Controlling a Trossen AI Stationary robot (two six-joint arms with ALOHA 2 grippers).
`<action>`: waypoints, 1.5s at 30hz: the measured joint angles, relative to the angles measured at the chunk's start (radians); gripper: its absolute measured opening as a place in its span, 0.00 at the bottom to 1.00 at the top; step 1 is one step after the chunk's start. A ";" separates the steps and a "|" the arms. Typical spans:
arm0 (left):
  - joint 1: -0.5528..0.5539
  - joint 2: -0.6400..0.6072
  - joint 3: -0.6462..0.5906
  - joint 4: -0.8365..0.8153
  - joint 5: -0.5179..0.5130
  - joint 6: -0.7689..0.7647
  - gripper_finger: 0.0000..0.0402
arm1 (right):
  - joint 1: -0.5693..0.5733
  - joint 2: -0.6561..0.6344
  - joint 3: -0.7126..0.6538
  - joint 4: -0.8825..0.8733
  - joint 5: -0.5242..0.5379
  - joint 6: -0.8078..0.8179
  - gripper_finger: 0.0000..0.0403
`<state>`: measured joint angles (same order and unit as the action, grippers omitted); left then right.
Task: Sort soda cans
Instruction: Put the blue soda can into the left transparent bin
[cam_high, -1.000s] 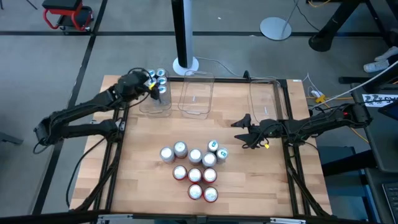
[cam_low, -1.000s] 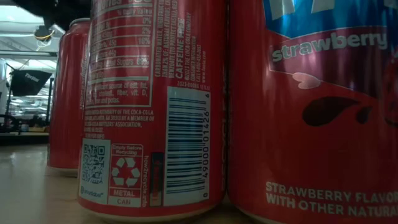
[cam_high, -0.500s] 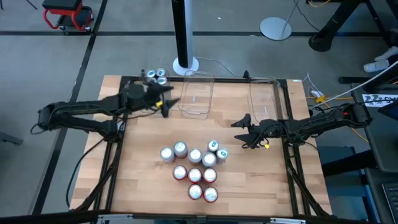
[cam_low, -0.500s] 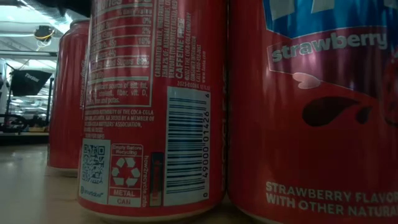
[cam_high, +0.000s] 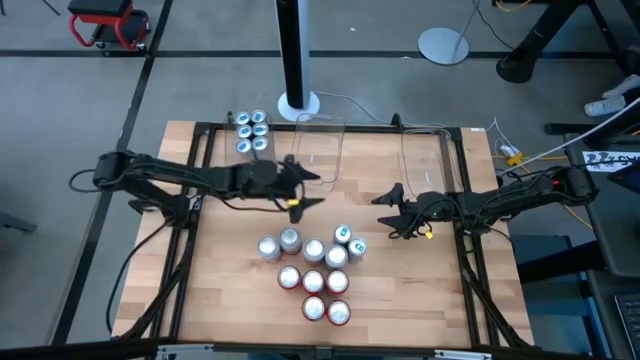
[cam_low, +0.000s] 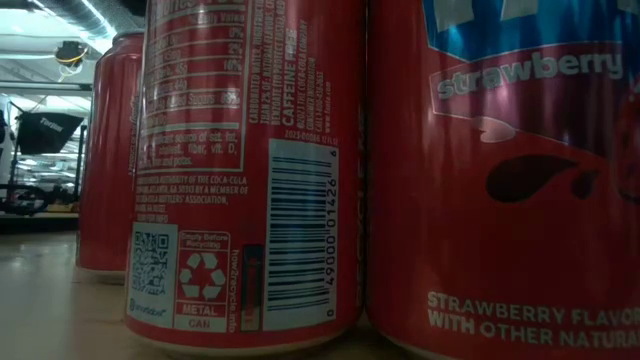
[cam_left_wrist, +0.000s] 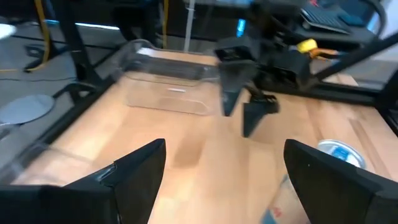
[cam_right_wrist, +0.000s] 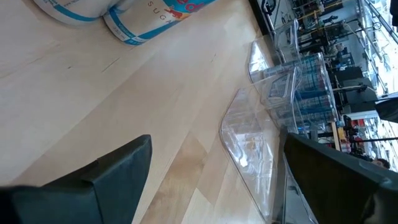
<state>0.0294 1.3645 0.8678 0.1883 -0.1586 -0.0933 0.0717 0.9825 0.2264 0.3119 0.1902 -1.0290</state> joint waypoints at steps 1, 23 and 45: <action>-0.011 0.025 0.022 -0.005 0.000 0.008 0.79 | 0.000 0.000 0.000 0.000 0.000 0.000 0.91; -0.122 0.275 0.272 -0.180 0.243 0.093 0.79 | 0.000 0.000 0.000 -0.017 0.000 0.002 0.91; -0.100 0.351 0.272 -0.121 0.177 0.115 0.79 | 0.000 0.000 0.000 -0.024 0.002 0.002 0.91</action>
<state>-0.0704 1.7153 1.1400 0.0670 0.0185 0.0213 0.0716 0.9825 0.2264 0.2878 0.1923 -1.0267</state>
